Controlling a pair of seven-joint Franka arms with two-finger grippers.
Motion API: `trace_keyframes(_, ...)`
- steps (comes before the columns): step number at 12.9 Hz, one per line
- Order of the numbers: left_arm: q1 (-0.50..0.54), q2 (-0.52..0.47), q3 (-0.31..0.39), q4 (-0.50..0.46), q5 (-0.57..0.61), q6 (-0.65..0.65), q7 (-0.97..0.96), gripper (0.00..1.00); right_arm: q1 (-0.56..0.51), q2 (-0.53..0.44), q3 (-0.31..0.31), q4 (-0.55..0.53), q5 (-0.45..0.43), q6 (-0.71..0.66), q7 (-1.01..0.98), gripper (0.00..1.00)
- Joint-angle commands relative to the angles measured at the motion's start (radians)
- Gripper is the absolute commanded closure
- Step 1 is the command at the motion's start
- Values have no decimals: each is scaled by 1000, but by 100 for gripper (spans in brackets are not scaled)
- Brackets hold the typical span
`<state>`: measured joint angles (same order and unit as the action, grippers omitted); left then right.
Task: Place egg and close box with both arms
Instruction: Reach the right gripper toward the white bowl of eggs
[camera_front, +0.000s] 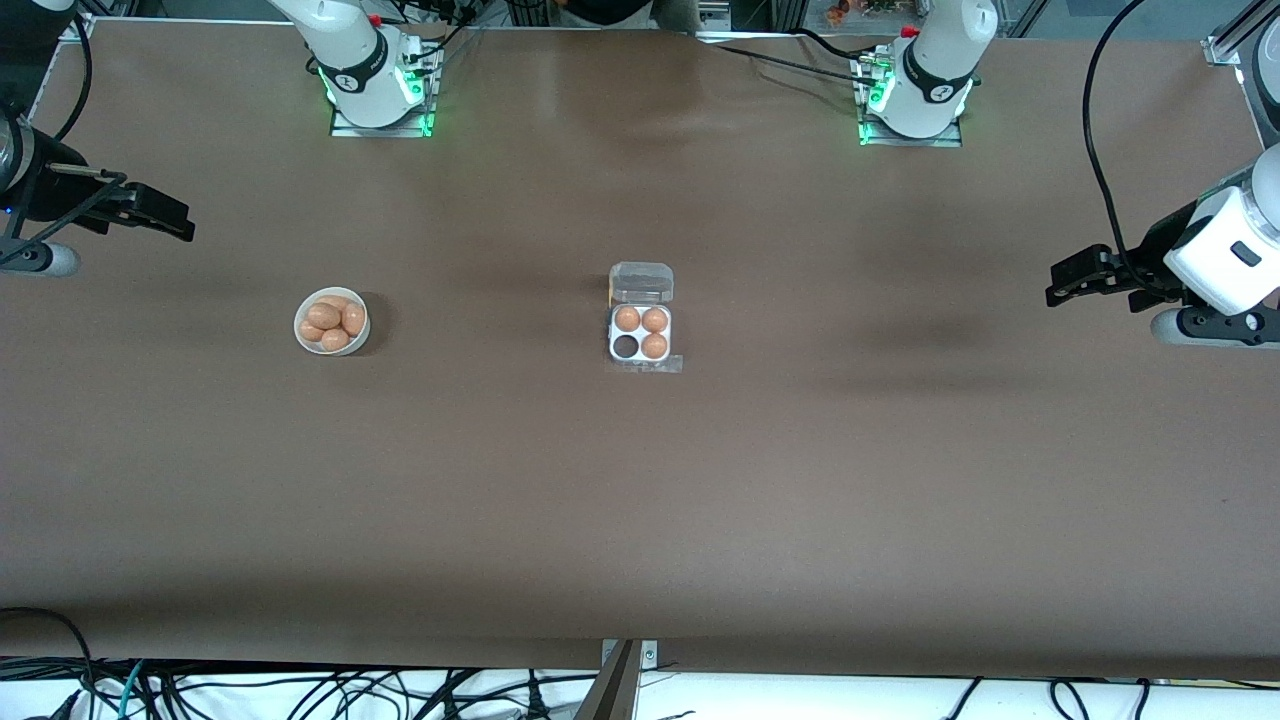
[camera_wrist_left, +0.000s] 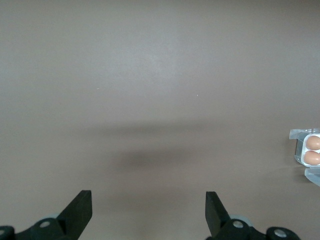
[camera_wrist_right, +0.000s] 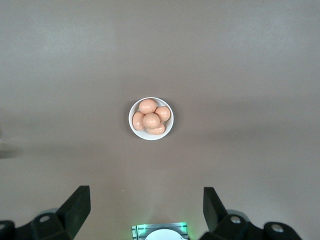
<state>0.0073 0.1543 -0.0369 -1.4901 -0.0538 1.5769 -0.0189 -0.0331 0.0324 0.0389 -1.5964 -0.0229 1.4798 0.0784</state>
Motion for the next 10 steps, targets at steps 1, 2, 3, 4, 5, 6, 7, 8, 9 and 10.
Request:
trace_keyframes(1, 6, 14, 2, 33, 17, -11, 13, 0, -1, -26, 3, -25, -17, 13, 11, 0)
trace_keyframes(2, 5, 13, -1, 34, 59, -11, 13, 0, -1, -26, 3, -25, -15, 11, 11, 0)
trace_keyframes(3, 2, 13, -8, 34, 87, -11, 13, 0, -1, -26, 4, -25, -15, 10, 11, 0)
trace_keyframes(4, 0, 11, -9, 34, 84, -12, 13, 0, 1, -28, 6, -24, -11, 13, 11, 0)
trace_keyframes(5, 0, 10, -8, 34, 86, -12, 13, 0, -1, -26, 4, -25, 1, 13, 11, 0)
trace_keyframes(6, 0, 8, -8, 34, 91, -12, 13, 0, -1, -25, 3, -30, 12, 13, 9, 0)
trace_keyframes(7, 2, 8, -6, 36, 91, -12, 13, 0, -1, -25, 4, -46, 14, 17, 9, 0)
trace_keyframes(8, 5, 7, -5, 36, 91, -12, 13, 0, -1, -31, 4, -94, 12, 49, 8, 0)
trace_keyframes(9, 5, 7, -5, 34, 92, -12, 14, 0, -1, -48, 4, -165, 12, 109, 6, 0)
trace_keyframes(10, 6, 4, -3, 36, 92, -14, 14, 0, -1, -74, 4, -248, 12, 184, 6, 0)
